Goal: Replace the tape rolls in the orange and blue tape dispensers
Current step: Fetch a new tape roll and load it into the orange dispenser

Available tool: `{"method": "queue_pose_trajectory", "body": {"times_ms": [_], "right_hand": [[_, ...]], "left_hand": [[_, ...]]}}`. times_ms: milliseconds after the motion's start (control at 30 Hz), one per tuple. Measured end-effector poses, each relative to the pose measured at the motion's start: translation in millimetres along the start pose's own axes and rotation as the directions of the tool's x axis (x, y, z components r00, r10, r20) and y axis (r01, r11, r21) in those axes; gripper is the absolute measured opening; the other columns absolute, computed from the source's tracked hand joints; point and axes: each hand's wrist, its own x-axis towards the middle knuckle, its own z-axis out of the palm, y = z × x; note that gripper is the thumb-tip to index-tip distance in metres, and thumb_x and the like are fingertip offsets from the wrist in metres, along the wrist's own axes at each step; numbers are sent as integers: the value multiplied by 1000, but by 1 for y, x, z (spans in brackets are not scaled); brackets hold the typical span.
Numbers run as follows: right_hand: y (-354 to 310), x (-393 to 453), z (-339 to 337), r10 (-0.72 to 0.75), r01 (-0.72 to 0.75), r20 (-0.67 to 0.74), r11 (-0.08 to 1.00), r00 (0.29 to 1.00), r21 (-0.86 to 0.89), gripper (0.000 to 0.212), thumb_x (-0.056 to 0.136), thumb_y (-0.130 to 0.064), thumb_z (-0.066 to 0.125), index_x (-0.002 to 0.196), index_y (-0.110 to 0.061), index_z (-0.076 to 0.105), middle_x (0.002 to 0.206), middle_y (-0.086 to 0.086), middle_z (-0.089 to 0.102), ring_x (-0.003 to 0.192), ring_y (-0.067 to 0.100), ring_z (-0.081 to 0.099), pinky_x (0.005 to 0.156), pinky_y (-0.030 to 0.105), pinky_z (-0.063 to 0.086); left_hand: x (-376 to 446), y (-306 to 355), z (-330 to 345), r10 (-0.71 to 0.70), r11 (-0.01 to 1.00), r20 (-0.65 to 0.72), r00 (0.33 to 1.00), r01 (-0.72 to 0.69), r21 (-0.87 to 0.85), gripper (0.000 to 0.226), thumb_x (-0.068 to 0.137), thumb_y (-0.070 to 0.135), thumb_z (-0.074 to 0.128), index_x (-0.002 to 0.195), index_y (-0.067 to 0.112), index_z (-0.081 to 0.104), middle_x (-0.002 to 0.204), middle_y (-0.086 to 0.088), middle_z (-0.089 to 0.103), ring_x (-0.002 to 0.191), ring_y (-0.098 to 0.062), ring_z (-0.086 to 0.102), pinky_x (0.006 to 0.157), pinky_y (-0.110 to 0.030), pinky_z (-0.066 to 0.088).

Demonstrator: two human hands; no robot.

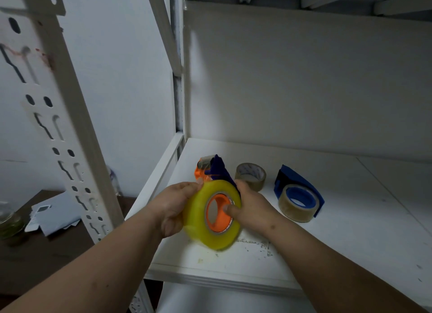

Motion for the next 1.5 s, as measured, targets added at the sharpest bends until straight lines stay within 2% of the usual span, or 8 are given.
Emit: {"method": "queue_pose_trajectory", "body": {"times_ms": [367, 600, 833, 1033, 1133, 1267, 1400, 1500], "right_hand": [[-4, 29, 9, 135, -149, -70, 950, 988, -273, 35, 77, -47, 58, 97, -20, 46, 92, 3, 60, 79, 24, 57, 66, 33, 49], [-11, 53, 14, 161, -185, -102, 935, 982, -303, 33, 76, -40, 60, 90, -17, 41, 80, 0, 51, 77, 23, 54, 59, 28, 42], [-20, 69, 24, 188, -228, -149, 918, 971, -326, 32, 84, -37, 55, 100, -10, 49, 100, 9, 63, 90, 29, 60, 62, 29, 38], [-23, 69, 19, 182, -193, -65, 929, 981, -317, 36, 94, -35, 46, 116, -6, 48, 112, 15, 62, 98, 31, 61, 68, 31, 43], [-21, 59, 12, 146, -157, -62, 956, 987, -249, 33, 93, -29, 45, 119, -9, 50, 113, 14, 63, 99, 30, 61, 78, 33, 51], [-13, 46, -10, 142, -191, -195, 947, 970, -259, 33, 93, -25, 44, 121, -11, 55, 116, 10, 63, 101, 26, 60, 79, 29, 49], [18, 21, -42, -22, -225, -499, 875, 866, -429, 17, 87, -18, 45, 91, -10, 60, 97, 10, 61, 89, 31, 58, 70, 36, 48], [52, 3, -66, 84, -386, -630, 849, 772, -360, 29, 85, -19, 51, 111, -10, 58, 111, 15, 56, 101, 35, 50, 77, 38, 43]], "left_hand": [[28, 5, -14, -67, 974, -72, 995, 81, 211, 52, 80, 4, 71, 129, 12, 56, 117, -17, 68, 102, -35, 68, 79, -43, 59], [52, 4, -13, 87, 912, -221, 971, 11, 409, 48, 87, 10, 66, 133, 17, 53, 114, -13, 66, 104, -33, 65, 95, -48, 55], [56, 4, -4, 262, 769, -192, 946, -85, 634, 58, 92, 25, 60, 147, 22, 39, 139, -8, 56, 119, -28, 55, 89, -33, 43], [63, 2, -7, 306, 769, -182, 934, -130, 626, 57, 86, 27, 67, 140, 22, 48, 118, -2, 59, 99, -20, 54, 72, -27, 42], [66, -2, -4, 349, 711, -158, 924, -150, 687, 57, 85, 25, 66, 139, 18, 49, 133, -7, 55, 118, -27, 53, 98, -38, 44], [66, -2, 7, 503, 309, -86, 860, -86, 947, 63, 81, 43, 64, 139, 25, 50, 152, -5, 42, 144, -31, 29, 116, -56, 22], [58, -4, 25, 615, 246, -12, 789, -177, 953, 55, 81, 38, 63, 134, 27, 57, 148, -1, 49, 136, -30, 39, 113, -48, 29], [51, -10, 40, 621, 288, -14, 784, -211, 934, 50, 83, 31, 64, 132, 26, 58, 145, -2, 49, 131, -33, 40, 107, -44, 33]]}}
